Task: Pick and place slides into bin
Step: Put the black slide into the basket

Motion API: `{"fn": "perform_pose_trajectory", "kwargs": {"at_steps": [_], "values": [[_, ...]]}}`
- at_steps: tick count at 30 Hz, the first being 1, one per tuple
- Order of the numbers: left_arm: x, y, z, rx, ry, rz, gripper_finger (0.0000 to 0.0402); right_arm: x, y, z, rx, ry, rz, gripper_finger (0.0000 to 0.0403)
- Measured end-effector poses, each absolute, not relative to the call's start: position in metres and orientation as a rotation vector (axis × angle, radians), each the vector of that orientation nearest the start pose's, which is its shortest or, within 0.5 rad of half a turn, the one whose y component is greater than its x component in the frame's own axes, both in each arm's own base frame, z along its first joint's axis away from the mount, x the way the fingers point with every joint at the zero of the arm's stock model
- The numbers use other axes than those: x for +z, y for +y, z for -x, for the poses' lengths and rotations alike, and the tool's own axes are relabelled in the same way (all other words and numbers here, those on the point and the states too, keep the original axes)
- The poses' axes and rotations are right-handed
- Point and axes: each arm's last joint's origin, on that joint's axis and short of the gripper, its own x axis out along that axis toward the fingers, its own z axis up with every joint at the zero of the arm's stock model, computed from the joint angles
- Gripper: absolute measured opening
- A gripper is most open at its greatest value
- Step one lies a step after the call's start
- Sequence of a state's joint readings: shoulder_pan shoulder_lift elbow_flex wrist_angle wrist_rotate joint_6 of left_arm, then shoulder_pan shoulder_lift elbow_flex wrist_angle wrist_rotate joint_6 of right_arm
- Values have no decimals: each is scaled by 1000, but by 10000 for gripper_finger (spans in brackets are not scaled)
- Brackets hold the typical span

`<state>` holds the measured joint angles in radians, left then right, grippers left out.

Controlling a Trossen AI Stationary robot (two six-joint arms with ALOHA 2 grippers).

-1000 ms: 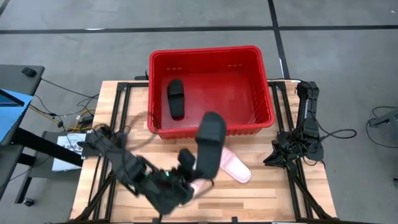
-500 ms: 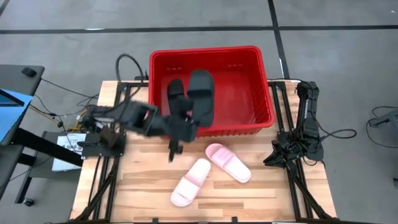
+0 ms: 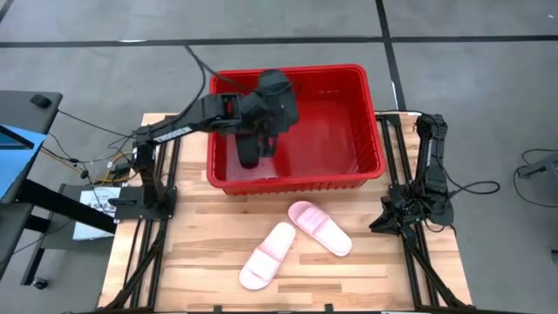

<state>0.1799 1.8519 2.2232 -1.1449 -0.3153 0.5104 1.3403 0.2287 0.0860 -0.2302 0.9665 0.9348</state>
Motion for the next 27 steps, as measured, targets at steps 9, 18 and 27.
{"fn": "perform_pose_trajectory", "kwargs": {"at_steps": [9,18,27], "values": [[377,83,-369,109,1075,-515,12,157,84,-44,264,305,-579,60],[344,94,-370,-69,1124,-545,11,157,84,-44,264,305,-579,60],[317,134,-369,-24,1082,-470,11,157,84,-44,264,305,-579,60]]}}
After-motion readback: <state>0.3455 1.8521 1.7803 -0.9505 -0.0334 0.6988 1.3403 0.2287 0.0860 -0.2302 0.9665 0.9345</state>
